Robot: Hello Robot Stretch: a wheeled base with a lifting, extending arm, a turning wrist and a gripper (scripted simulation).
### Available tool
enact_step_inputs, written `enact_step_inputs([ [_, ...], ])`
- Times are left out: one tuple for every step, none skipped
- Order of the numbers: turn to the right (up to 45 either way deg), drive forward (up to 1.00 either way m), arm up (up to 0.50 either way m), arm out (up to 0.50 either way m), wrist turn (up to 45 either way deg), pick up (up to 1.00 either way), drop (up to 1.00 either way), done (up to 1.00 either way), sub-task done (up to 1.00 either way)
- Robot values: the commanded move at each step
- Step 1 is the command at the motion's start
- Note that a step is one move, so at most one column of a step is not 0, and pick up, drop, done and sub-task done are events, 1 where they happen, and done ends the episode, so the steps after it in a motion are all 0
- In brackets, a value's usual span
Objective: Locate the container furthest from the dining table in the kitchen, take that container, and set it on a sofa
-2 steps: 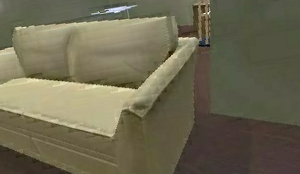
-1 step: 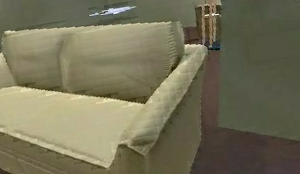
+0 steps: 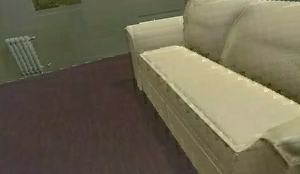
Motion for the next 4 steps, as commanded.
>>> enact_step_inputs([
  [-9.0, 0.00, 0.00, 0.00, 0.0, 0.00, 0.00, 0.00, 0.00],
  [0.0, 1.00, 0.00, 0.00, 0.0, 0.00, 0.00, 0.00, 0.00],
  [0.0, 0.65, 0.00, 0.00, 0.0, 0.00, 0.00, 0.00, 0.00],
  [45.0, 0.00, 0.00, 0.00, 0.0, 0.00, 0.00, 0.00, 0.00],
])
